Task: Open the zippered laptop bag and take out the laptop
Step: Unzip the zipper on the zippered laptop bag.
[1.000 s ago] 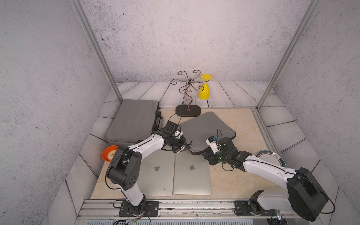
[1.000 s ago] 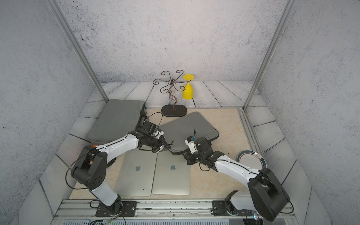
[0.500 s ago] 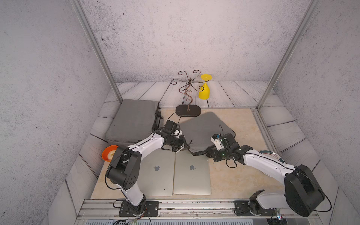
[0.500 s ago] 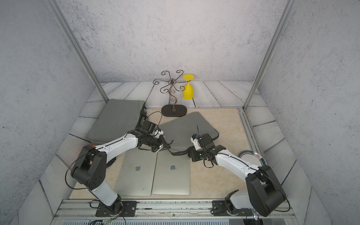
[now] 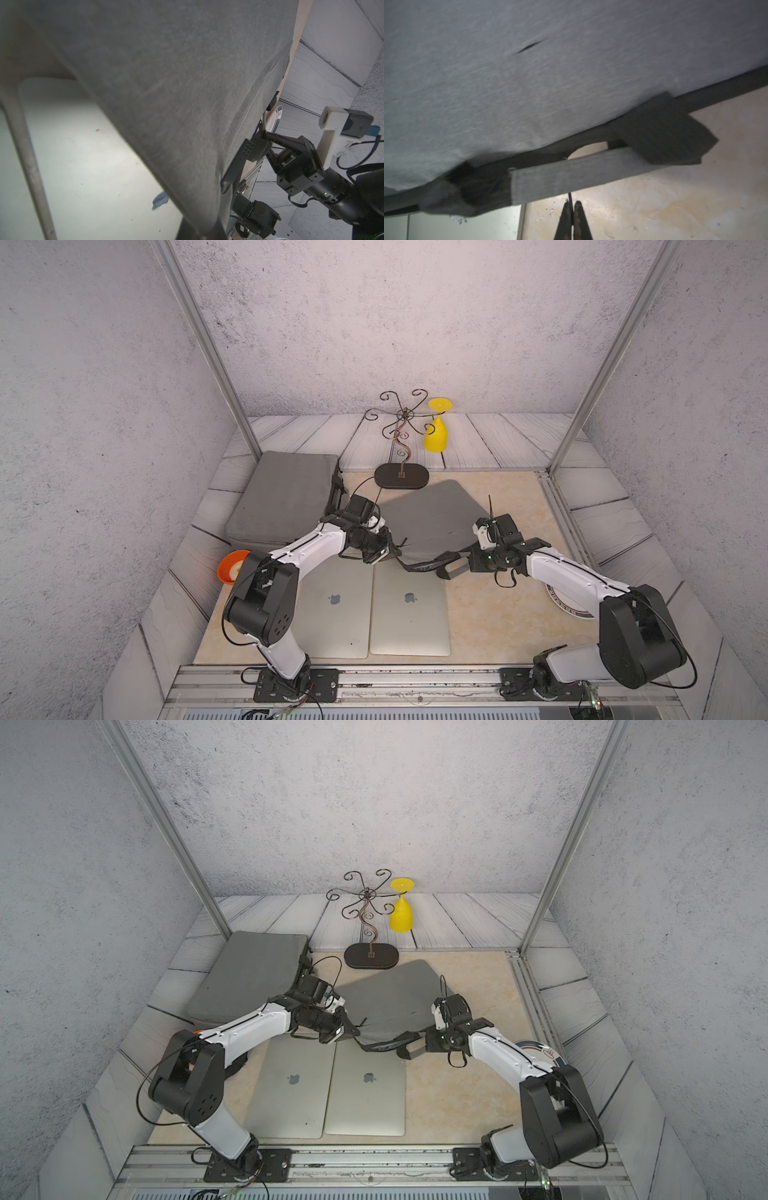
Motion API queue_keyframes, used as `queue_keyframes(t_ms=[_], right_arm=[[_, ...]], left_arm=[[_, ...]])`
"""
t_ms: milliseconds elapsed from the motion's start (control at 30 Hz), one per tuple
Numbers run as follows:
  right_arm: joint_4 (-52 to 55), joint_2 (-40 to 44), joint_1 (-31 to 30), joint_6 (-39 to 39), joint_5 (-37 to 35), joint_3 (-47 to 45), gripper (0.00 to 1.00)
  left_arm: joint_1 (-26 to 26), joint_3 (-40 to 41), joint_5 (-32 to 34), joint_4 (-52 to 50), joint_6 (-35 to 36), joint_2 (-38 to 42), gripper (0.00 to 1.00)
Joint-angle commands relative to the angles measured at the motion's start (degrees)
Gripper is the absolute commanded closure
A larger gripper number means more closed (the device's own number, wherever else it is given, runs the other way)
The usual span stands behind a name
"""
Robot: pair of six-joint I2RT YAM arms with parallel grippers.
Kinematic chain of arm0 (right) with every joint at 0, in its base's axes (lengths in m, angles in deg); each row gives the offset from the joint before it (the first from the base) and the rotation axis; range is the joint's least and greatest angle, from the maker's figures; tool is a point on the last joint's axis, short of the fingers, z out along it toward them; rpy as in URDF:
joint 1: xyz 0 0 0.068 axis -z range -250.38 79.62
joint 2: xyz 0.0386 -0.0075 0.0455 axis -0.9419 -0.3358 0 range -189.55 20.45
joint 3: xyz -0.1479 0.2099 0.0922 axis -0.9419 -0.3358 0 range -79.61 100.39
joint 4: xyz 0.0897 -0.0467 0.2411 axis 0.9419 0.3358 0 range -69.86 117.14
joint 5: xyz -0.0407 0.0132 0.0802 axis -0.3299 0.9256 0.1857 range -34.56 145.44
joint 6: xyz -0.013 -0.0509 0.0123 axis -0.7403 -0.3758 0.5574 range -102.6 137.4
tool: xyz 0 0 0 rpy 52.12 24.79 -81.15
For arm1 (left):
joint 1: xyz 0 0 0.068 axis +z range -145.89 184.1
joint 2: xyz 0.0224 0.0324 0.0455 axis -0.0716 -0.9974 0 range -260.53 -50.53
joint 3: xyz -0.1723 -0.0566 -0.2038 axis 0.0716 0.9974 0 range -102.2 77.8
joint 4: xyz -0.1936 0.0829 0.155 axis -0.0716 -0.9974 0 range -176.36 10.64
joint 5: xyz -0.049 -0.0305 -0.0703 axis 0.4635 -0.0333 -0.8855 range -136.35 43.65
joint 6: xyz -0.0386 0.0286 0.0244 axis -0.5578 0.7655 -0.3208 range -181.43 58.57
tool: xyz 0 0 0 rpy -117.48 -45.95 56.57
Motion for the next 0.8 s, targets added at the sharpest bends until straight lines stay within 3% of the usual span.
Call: queue_keyframes(t_ms=[0,567,767], right_arm=[[5.5,-2.0,4.4,0.5,-7.4,1.7,1.00],[1.6,-10.9,18.7,-6.6,-8.8,8.2,1.00],[1.0,-16.2,21.0,-7.5,-8.9,13.0,1.00]], left_arm=[[2.4,-1.8,2.3,-1.5,2.0,3.1,1.00],[3.9,-1.3,1.0,-2.5,4.0,2.4,1.00],[4.0,-1.2,0.1,-2.7,4.8,1.4,1.00]])
